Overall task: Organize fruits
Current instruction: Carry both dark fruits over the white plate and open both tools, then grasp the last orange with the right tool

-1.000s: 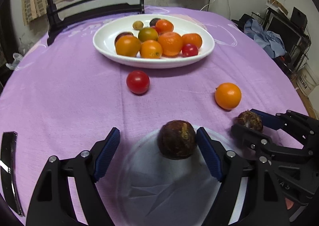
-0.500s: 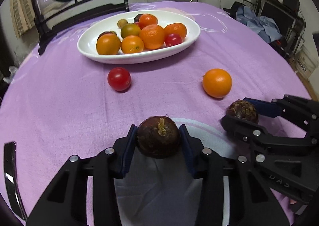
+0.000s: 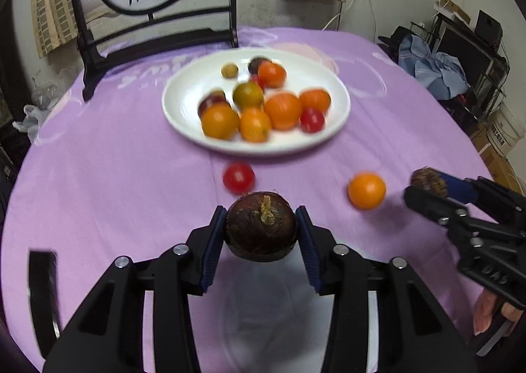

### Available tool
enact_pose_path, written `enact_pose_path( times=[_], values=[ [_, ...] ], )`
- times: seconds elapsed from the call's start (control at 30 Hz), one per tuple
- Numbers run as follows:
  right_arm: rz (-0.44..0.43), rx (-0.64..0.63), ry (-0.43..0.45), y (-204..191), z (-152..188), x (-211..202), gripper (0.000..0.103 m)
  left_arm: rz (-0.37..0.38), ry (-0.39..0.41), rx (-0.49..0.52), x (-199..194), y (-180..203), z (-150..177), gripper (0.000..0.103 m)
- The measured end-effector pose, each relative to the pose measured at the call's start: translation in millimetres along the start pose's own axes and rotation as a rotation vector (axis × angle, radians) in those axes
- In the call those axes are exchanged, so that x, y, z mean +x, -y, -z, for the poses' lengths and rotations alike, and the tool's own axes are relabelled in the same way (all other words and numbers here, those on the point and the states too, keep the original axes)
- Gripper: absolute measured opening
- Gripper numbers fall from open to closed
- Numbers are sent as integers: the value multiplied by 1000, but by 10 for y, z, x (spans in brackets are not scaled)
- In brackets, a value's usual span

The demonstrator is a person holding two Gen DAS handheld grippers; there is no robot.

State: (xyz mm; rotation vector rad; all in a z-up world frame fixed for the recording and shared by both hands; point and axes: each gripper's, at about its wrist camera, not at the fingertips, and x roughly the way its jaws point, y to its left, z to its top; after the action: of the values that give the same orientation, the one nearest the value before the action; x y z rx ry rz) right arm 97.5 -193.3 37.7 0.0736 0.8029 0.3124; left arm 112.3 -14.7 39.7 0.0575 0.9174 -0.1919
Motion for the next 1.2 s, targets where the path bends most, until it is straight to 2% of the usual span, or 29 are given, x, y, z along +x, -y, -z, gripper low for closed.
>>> enact_pose_path(
  times=[0.2,0.3,0.47,0.63,0.67,0.7,0.77,0.87,0.97,1.07,1.2],
  values=[
    [-8,-35,58,20,-567,136,44,-15,32,-37,72,-192,-612,42],
    [-23,-34,38,23,-812,409,44,-25,19,-64,240,-277,-845,42],
    [5,-55,-6,-14,-1067,932,44,-72,-17,-74,622,-372,-1098,42],
    [15,-51,-42,-10,-1149,1270,44,-66,-39,-107,863,-448,-1156,43],
    [10,-41,-41,1,-1155,1303,48,-70,-34,-119,882,-462,-1161,50],
    [9,-29,-37,11,-1155,1302,54,-75,-28,-133,887,-475,-1168,62],
    [12,-19,-22,25,-1135,1261,55,-84,-11,-143,851,-483,-1169,68],
    [9,-26,-22,34,-1080,1159,55,-89,2,-138,749,-480,-1149,68],
    [18,-32,-22,59,-980,999,59,-97,20,-150,601,-488,-1086,73],
    [9,-13,-17,110,-882,830,63,-87,39,-173,422,-494,-974,77],
    [12,-23,-40,114,-667,644,64,-80,45,-180,246,-443,-759,79]
  ],
)
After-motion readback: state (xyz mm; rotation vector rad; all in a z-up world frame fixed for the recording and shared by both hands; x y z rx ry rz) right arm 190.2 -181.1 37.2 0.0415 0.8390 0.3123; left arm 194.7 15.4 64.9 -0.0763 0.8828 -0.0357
